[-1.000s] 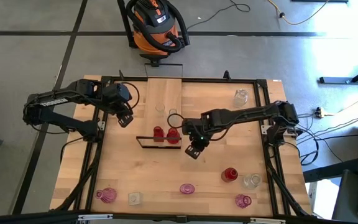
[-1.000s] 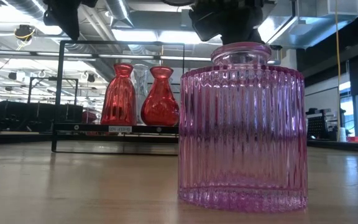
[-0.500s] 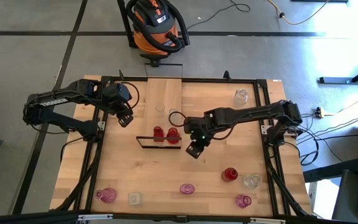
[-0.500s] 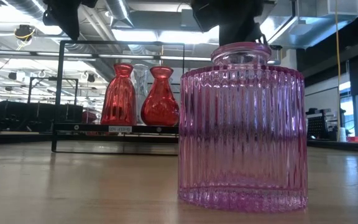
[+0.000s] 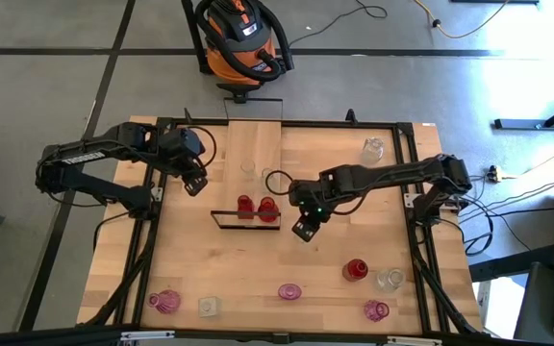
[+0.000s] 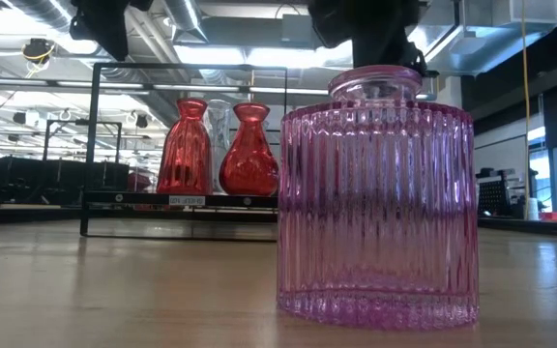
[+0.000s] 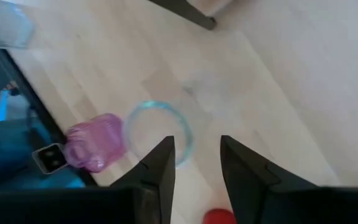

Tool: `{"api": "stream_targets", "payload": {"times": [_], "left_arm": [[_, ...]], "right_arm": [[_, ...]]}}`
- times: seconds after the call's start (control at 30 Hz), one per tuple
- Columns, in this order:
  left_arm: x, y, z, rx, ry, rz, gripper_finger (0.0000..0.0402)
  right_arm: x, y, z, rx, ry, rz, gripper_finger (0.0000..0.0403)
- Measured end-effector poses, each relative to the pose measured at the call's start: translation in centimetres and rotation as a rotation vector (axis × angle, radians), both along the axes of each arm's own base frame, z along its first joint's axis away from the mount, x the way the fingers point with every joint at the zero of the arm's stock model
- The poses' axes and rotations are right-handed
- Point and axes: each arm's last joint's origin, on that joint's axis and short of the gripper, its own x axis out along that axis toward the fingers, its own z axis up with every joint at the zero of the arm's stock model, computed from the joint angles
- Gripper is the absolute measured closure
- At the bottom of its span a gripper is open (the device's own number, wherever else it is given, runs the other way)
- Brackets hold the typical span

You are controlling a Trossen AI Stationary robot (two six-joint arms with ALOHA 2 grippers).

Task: Sort vases onto shelf
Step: Put the transparent vase on the shelf

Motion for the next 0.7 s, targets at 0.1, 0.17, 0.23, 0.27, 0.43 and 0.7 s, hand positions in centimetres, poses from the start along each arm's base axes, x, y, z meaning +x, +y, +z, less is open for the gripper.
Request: {"api": "stream_targets", "payload": {"times": [0.1, 0.17, 0.23, 0.27, 0.43, 0.7], "left_arm": [[0.0, 0.0, 0.0, 0.0, -0.003, 0.0, 0.0347], [0.0, 0.0, 0.0, 0.001, -0.004, 0.0, 0.0347], [0.0, 0.0, 0.0, 0.001, -0.003, 0.0, 0.0347], [0.0, 0.0, 0.0, 0.001, -0.004, 0.0, 0.0347], [0.0, 0.0, 0.0, 0.001, -0.004, -0.001, 0.0347], [0.1, 0.0, 0.1, 0.01, -0.015, 0.002, 0.0347]], "right_arm": [[0.1, -0.3, -0.8, 0.011, -0.004, -0.003, 0.0292], [0.0, -0.3, -1.4, 0.034, 0.013, 0.001, 0.0292], [0.1, -0.5, -2.1, 0.045, -0.001, 0.0, 0.0292], [0.1, -0.5, -2.4, 0.053, -0.002, 0.001, 0.0292], [0.1, -0.7, -2.7, 0.072, -0.005, 0.007, 0.0336], [0.3, -1.3, -2.6, 0.111, -0.031, 0.029, 0.0393]]}}
